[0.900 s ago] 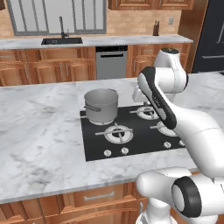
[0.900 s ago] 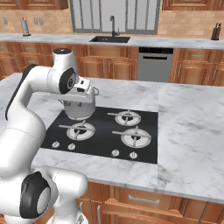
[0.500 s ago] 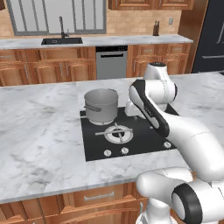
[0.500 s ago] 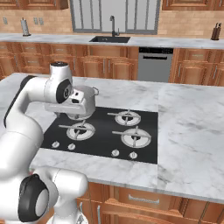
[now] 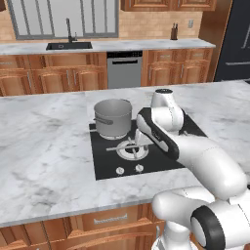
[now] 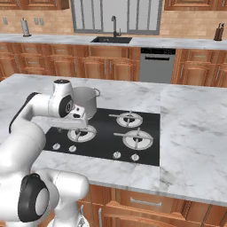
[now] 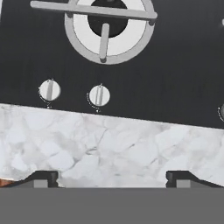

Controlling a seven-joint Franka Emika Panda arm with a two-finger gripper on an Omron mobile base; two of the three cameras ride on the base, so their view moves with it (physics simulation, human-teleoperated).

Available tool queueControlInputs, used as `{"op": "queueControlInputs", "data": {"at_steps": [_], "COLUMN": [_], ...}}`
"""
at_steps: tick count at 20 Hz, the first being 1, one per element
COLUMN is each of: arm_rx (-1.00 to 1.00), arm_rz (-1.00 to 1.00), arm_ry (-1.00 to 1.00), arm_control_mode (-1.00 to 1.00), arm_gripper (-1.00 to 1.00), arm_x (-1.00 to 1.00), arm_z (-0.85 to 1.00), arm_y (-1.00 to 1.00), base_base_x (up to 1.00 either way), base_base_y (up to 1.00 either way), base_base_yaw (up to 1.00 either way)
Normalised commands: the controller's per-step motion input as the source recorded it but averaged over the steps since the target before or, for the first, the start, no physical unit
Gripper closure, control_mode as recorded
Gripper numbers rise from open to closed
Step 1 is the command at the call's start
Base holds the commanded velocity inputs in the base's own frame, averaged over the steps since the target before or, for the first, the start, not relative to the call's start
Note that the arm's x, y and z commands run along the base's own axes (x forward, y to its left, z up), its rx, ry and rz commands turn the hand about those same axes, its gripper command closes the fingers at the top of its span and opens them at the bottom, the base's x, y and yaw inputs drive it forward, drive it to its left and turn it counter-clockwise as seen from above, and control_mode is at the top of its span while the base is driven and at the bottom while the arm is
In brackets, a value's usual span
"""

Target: Turn on the rear left burner of the stove.

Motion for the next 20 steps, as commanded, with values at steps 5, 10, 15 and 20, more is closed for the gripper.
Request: {"op": "queueControlInputs", "data": {"at_steps": [5,10,15,20], "arm_rx": [0.0,0.0,0.0,0.0], "arm_rz": [0.0,0.0,0.0,0.0], "arm_ry": [0.05,0.05,0.01,0.0], "arm_control_mode": [-1.0,-1.0,-1.0,-1.0], "arm_gripper": [-1.0,-1.0,-1.0,-1.0], "arm_x": [0.37,0.16,0.15,0.19], "arm_z": [-0.8,-0.7,-0.42,-0.24], "arm_y": [0.07,0.15,0.08,0.02], "base_base_x": [0.0,0.0,0.0,0.0], "base_base_y": [0.0,0.0,0.0,0.0], "base_base_yaw": [0.0,0.0,0.0,0.0]}}
